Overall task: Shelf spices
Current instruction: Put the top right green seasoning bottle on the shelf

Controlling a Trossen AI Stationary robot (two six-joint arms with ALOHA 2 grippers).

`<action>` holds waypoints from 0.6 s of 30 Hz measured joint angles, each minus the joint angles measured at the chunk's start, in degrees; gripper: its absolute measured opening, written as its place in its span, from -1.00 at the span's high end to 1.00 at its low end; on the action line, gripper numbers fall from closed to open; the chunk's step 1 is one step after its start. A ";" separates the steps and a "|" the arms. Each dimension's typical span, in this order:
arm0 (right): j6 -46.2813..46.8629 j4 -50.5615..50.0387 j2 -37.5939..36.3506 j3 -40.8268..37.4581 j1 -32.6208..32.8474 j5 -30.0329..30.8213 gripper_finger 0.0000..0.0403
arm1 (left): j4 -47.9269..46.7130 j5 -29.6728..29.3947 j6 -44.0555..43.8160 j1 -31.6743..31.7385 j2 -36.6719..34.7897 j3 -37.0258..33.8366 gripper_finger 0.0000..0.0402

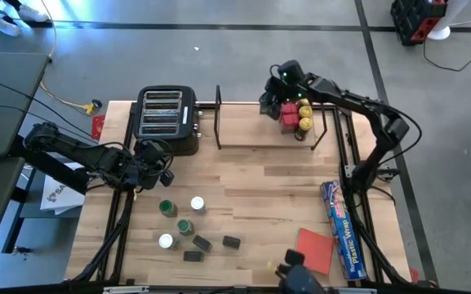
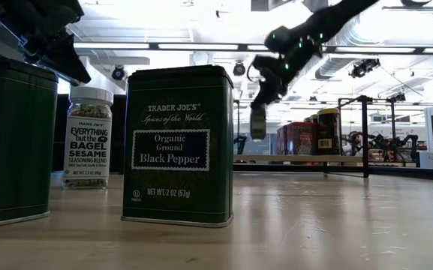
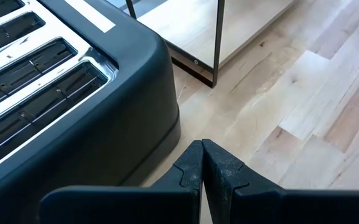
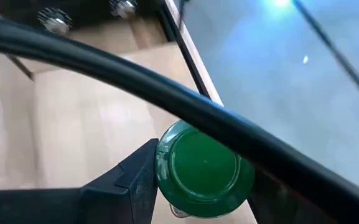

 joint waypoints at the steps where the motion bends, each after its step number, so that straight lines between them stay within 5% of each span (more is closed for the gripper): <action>1: -0.37 0.02 0.68 -0.01 -0.80 -0.90 0.03 | 0.02 0.09 0.00 0.02 0.00 0.00 0.99; 18: -0.99 -0.50 3.40 -0.02 -5.66 -1.22 -0.13 | 0.42 0.31 0.02 0.02 0.00 0.00 0.99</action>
